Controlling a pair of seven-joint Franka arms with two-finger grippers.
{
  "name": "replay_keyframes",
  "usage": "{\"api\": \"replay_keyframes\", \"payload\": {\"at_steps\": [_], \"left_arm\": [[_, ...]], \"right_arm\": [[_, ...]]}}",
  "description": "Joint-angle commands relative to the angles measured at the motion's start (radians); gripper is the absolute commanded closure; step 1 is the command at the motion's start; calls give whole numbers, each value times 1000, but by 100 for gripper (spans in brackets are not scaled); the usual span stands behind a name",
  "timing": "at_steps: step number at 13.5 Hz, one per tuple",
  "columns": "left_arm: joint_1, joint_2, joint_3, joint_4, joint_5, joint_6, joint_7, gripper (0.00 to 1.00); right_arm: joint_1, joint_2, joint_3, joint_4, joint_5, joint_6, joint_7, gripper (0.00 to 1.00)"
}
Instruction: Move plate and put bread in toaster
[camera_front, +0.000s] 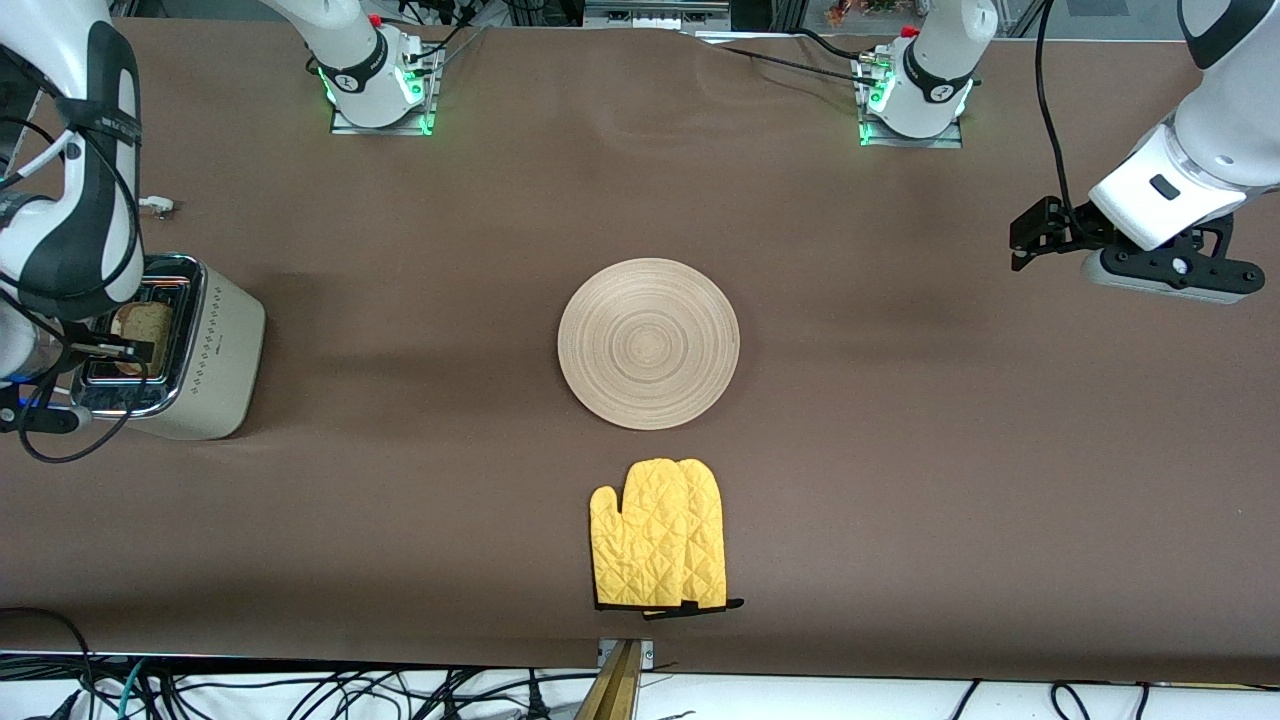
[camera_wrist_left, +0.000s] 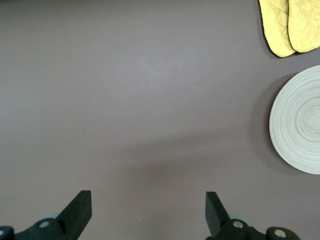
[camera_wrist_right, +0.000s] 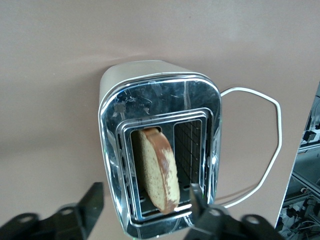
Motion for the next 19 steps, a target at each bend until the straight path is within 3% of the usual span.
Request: {"api": "replay_keyframes", "payload": {"at_steps": [1, 4, 8, 10, 12, 13, 16, 19], "left_arm": [[-1, 13, -1, 30, 22, -24, 20, 0], [-1, 11, 1, 29, 24, -24, 20, 0], [-1, 13, 1, 30, 22, -24, 20, 0], [-1, 13, 1, 30, 24, -24, 20, 0], [-1, 13, -1, 30, 22, -24, 20, 0], [0, 13, 1, 30, 22, -24, 20, 0], [-1, 13, 1, 30, 22, -24, 20, 0], [-1, 13, 1, 30, 22, -24, 20, 0]], "right_arm": [[7, -75, 4, 4, 101, -54, -5, 0], [125, -80, 1, 75, 154, -102, 0, 0], [229, -85, -2, 78, 168, -96, 3, 0], [248, -92, 5, 90, 218, -102, 6, 0], [198, -117, 82, 92, 216, -91, 9, 0], [123, -135, 158, 92, 209, -87, 24, 0], [-11, -183, 329, 67, 70, -30, 63, 0], [-70, -291, 401, -71, 73, 63, 50, 0]]}}
